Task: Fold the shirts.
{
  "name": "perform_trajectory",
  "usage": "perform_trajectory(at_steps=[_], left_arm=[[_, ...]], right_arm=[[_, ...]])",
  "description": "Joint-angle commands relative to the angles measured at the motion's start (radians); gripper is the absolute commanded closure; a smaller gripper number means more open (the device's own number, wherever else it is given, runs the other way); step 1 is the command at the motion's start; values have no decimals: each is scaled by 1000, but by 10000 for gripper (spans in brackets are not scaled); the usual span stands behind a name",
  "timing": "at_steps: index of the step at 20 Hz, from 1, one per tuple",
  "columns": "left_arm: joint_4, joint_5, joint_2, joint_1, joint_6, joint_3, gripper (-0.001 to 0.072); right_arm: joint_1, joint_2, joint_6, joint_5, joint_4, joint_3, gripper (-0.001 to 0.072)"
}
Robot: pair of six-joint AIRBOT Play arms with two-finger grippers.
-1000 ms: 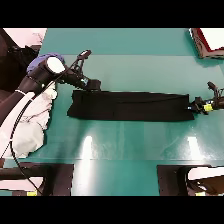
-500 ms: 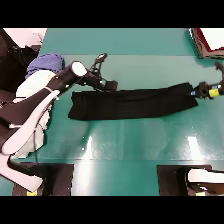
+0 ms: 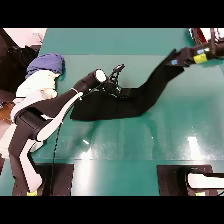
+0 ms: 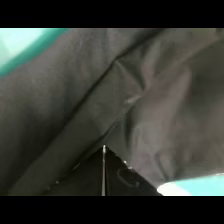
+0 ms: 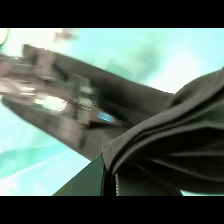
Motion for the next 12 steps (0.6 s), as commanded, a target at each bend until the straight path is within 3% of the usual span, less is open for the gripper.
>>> perform_trajectory(at_steps=[1,8,12], left_arm=[[-11,3,-18,-6,1,10,680],[34,-69,-17,7,3,21,681],[204,-117,58,37,-14,40,682]], right_arm=[[140,-68,18,2,-3,148,695],[227,-121,19,7,0,223,696],[251,-122,15,0,-2,206,696]])
